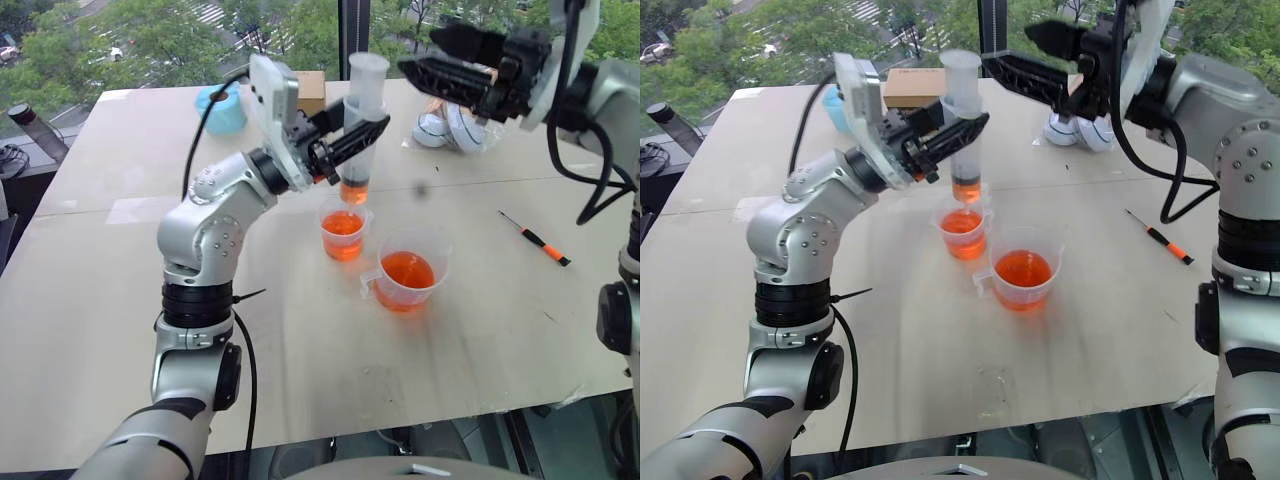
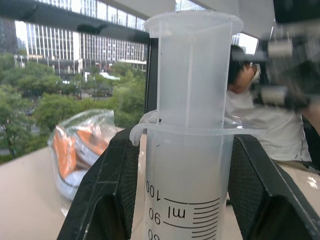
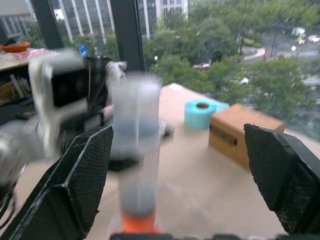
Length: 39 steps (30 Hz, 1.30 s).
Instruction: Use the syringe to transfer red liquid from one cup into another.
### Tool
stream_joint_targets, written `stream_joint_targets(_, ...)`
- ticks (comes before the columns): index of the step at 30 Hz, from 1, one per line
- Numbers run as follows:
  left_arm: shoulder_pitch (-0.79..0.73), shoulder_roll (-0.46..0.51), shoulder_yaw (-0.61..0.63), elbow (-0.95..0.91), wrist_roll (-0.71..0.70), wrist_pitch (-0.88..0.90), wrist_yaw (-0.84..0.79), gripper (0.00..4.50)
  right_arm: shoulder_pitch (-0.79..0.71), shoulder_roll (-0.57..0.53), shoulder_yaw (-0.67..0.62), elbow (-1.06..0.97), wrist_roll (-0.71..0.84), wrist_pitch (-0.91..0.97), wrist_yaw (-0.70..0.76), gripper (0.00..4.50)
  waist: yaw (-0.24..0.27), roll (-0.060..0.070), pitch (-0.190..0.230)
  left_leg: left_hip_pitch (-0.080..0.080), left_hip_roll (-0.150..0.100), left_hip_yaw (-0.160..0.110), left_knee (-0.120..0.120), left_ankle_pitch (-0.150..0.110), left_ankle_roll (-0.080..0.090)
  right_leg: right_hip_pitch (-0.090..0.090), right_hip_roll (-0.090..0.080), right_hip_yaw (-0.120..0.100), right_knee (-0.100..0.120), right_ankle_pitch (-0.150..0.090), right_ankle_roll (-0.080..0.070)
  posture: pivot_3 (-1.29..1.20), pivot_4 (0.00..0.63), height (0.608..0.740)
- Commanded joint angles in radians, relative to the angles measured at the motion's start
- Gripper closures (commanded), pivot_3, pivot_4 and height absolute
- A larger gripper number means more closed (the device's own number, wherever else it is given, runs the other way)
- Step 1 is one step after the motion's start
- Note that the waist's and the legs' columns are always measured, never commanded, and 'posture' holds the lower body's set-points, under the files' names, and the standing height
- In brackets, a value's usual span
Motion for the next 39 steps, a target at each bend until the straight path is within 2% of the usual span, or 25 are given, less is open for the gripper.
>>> stream_joint_targets(1, 0.013, 0.001, -0.004, 0.014, 0.031, -0.074, -0.023, 2.47, -0.059, 0.036, -0.01, 0.036, -0.047, -0.025, 0.035, 1.46, 0.0, 0.0, 0.0, 0.0, 0.0, 0.0, 0.0, 0.0, 0.0, 0.0, 0.0, 0.0, 0.0, 0.0, 0.0, 0.0, 0.15, 0.74)
stream_joint_targets(3, 0.02, -0.008, -0.011, 0.034, 0.041, -0.096, -0.034, 2.47, -0.081, 0.064, 0.005, 0.063, -0.077, -0.026, 0.052, 2.41, 0.0, 0.0, 0.0, 0.0, 0.0, 0.0, 0.0, 0.0, 0.0, 0.0, 0.0, -0.001, 0.0, 0.0, 0.0, 0.0, 0.15, 0.74)
stream_joint_targets(6, 0.028, -0.014, -0.03, 0.061, 0.074, -0.138, -0.053, 2.47, -0.1, 0.098, 0.029, 0.111, -0.126, -0.03, 0.082, 4.11, -0.001, 0.0, 0.0, 0.0, 0.0, 0.0, 0.0, 0.0, 0.0, 0.0, 0.0, -0.001, 0.0, 0.0, 0.0, 0.0, 0.15, 0.74)
stream_joint_targets(7, 0.028, -0.017, -0.03, 0.064, 0.073, -0.143, -0.058, 2.47, -0.105, 0.107, 0.034, 0.126, -0.139, -0.027, 0.09, 4.46, -0.001, 0.0, 0.0, 0.0, 0.0, 0.0, 0.0, 0.0, 0.0, 0.0, 0.0, -0.001, 0.0, 0.0, 0.0, 0.0, 0.15, 0.74)
stream_joint_targets(17, 0.037, -0.009, -0.026, 0.056, 0.082, -0.161, -0.064, 2.47, -0.093, 0.144, 0.059, 0.12, -0.184, 0.047, 0.173, 4.46, -0.012, 0.0, 0.0, 0.0, 0.0, 0.0, 0.0, 0.0, 0.0, 0.0, 0.0, -0.001, 0.001, 0.0, 0.0, 0.0, 0.15, 0.74)
stream_joint_targets(20, 0.033, -0.007, -0.023, 0.054, 0.085, -0.163, -0.06, 2.47, -0.068, 0.131, 0.107, 0.088, -0.216, 0.07, 0.204, 4.46, -0.017, 0.0, 0.0, 0.0, 0.0, 0.0, 0.0, 0.0, 0.0, 0.0, 0.0, -0.001, 0.001, 0.0, 0.0, 0.0, 0.15, 0.74)
stream_joint_targets(39, 0.0, -0.004, -0.003, 0.078, 0.083, -0.166, -0.054, 2.47, 0.021, 0.129, 0.255, -0.01, -0.406, -0.01, 0.342, 4.46, -0.024, 0.0, 0.0, 0.0, 0.0, -0.001, 0.0, 0.0, 0.0, 0.0, 0.0, -0.001, 0.001, 0.0, 0.0, 0.0, 0.15, 0.74)
